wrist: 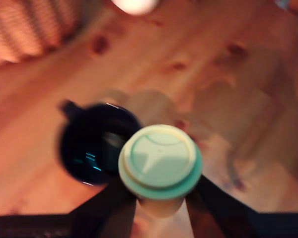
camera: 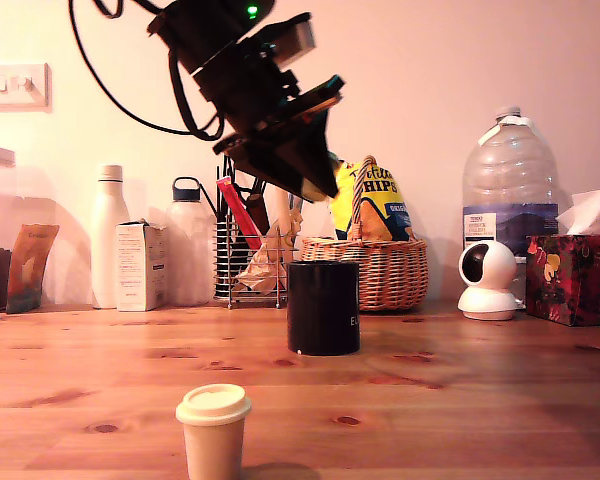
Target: Pick up the coffee capsules from the table one by one and drop them inside the nearest coffee cup
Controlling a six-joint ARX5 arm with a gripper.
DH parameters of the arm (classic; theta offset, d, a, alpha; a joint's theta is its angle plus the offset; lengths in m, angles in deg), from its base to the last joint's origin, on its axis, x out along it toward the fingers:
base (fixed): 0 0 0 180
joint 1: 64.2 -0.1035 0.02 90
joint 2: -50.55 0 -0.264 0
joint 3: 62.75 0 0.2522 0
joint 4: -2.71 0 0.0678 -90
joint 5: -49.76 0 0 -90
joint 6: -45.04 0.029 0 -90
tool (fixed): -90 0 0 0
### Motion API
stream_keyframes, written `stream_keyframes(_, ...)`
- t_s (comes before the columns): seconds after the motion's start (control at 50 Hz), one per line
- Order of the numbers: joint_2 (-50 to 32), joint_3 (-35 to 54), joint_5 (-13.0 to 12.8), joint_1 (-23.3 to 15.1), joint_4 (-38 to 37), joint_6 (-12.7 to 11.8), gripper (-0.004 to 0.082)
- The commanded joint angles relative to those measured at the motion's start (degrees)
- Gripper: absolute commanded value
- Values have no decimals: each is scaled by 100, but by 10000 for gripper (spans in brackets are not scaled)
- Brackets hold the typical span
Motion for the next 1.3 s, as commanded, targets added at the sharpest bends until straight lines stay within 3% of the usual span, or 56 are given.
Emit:
stream_keyframes(0.0,-79,31,-17,-68,-146,20,181)
stream_keyframes(0.64,9,-157,-79,-234,-398,59,181)
stream_keyframes(1.28,1134,-1829,-81,-33,925,195,181)
